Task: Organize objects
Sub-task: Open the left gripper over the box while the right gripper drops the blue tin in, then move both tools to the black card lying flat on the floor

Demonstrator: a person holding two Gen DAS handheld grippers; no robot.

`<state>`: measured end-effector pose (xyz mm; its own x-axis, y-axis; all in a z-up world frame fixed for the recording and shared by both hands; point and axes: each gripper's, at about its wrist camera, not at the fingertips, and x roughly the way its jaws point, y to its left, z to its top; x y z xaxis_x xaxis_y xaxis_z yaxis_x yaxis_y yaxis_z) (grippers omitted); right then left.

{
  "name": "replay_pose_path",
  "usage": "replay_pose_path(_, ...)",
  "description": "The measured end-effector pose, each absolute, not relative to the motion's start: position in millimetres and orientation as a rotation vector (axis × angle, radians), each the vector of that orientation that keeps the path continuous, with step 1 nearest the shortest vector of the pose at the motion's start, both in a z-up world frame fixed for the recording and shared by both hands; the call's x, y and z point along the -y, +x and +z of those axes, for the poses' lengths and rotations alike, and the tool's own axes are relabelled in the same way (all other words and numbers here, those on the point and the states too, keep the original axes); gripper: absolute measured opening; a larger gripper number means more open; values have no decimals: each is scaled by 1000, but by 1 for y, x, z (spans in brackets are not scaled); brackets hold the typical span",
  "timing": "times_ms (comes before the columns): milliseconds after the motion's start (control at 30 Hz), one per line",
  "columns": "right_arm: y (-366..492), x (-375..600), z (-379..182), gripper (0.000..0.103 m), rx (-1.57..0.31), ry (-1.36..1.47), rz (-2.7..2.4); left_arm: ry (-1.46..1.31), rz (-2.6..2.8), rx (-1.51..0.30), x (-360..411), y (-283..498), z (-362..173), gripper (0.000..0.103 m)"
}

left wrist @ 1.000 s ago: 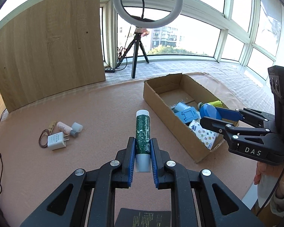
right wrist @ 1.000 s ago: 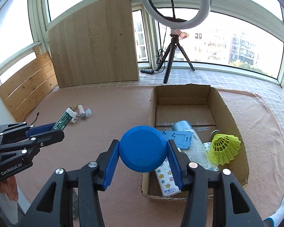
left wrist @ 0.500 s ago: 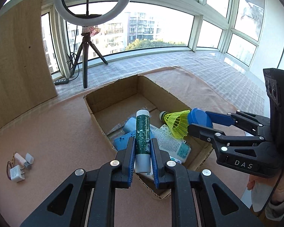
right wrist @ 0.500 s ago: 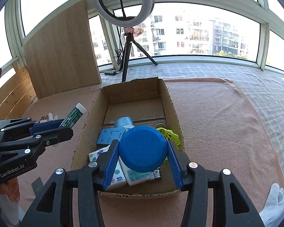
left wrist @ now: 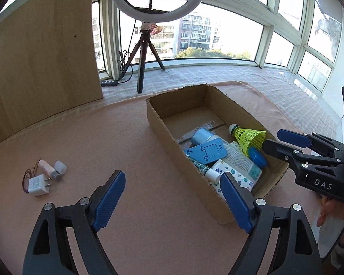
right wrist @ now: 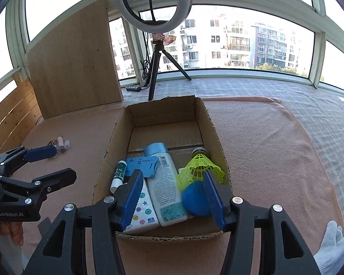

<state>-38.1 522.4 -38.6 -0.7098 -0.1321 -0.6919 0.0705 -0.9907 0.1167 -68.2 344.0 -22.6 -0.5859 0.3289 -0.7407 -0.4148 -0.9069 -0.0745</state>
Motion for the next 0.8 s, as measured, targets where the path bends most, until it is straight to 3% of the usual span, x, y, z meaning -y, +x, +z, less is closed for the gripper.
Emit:
replay_pose_path(133, -46, -466, -39, 58, 64, 1146, -2724, -1144, 2549, -94, -276, -52, -24, 92)
replay_pose_path(533, -74, -247, -90, 61, -82, 1347, -2391, -1280, 2730, 209, -36, 16, -50, 97)
replay_pose_path(733, -55, -238, -101, 61, -211, 1370, -2293, -1338, 2708, 263, 30, 39, -68, 98)
replay_pose_path(800, -33, -248, -103, 61, -331, 1381, -2206, -1340, 2685, 261, 37, 40, -74, 100)
